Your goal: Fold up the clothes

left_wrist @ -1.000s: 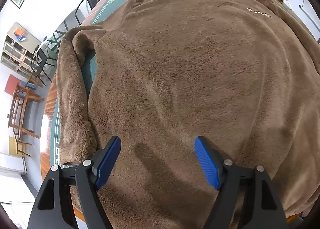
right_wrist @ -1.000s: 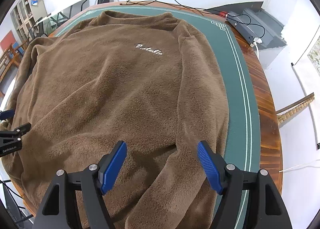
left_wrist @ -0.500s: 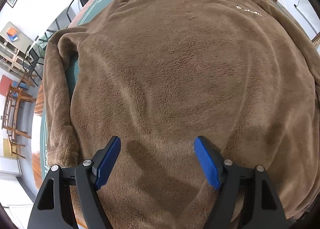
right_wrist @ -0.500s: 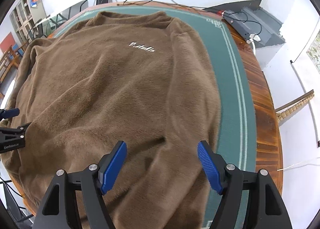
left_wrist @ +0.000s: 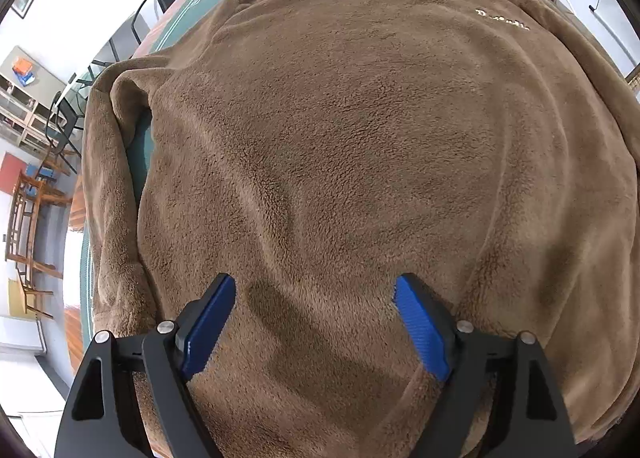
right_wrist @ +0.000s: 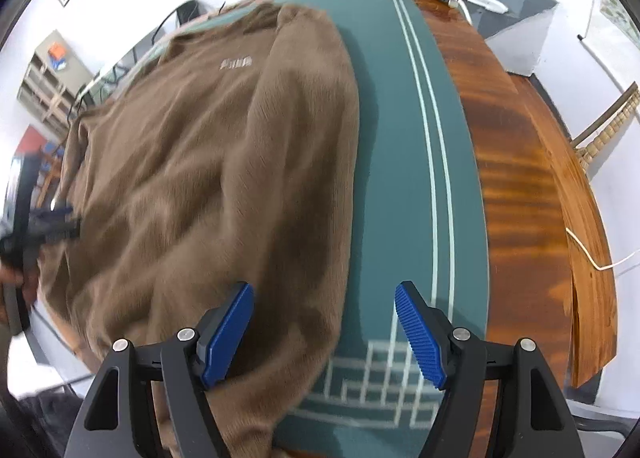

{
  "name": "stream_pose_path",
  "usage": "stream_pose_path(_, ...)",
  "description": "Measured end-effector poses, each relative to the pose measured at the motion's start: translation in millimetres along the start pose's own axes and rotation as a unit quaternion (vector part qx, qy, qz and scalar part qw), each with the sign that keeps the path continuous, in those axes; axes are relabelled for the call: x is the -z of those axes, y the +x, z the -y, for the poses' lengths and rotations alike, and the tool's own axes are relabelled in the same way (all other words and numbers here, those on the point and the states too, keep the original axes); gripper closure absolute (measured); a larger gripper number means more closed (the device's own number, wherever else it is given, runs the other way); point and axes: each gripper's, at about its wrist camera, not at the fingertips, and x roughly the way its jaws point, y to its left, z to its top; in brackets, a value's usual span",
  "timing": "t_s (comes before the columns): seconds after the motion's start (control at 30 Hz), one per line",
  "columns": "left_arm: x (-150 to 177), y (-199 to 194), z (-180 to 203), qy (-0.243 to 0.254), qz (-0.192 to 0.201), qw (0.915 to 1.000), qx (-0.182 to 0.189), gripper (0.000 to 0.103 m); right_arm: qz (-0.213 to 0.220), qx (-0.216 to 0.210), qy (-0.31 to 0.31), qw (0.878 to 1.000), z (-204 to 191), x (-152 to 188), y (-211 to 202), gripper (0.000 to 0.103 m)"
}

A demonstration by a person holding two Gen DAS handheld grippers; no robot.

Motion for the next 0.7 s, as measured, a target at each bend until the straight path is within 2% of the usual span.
stream_pose_path(0.2, -0.9, 1.2, -2.6, -0.008, 0.0, 1.0, -0.002, 0.011, -0.031, -0.083, 0.024, 0.996, 3.9, 31.5, -6.5, 0.028)
stream_pose_path(0.33, -1.2, 2.2, -4.8, -0.016, 0.0, 0.9999, -0.006, 0.005, -0.06, -0.079, 0.006, 0.995, -4.2, 43.9, 1.4, 0.029)
stream_pose_path(0.4, -1.4, 2.4, -5.5, -0.019, 0.0, 0.9998, -0.005, 0.004, -0.059, -0.08, -0.004, 0.995, -9.4, 47.3, 3.5, 0.032)
stream_pose_path(0.47, -2.0, 2.4, -5.7, -0.02, -0.001, 0.9998, -0.004, 0.004, -0.058, -0.085, -0.012, 0.995, -14.7, 50.1, 5.8, 0.061)
stream_pose_path(0.5, -2.4, 2.3, -5.5, -0.02, -0.001, 0.9998, -0.004, 0.004, -0.06, -0.097, -0.012, 0.993, -17.6, 50.2, 7.2, 0.081)
stream_pose_path(0.6, -3.3, 1.6, -5.1, -0.02, -0.001, 0.9998, -0.003, 0.004, -0.049, -0.11, -0.028, 0.992, -27.2, 48.3, 3.8, 0.087)
stream_pose_path(0.7, -3.3, 0.3, -5.1, -0.019, -0.003, 0.9998, -0.002, 0.004, -0.003, -0.136, -0.006, 0.991, -18.0, 35.5, -22.1, 0.09)
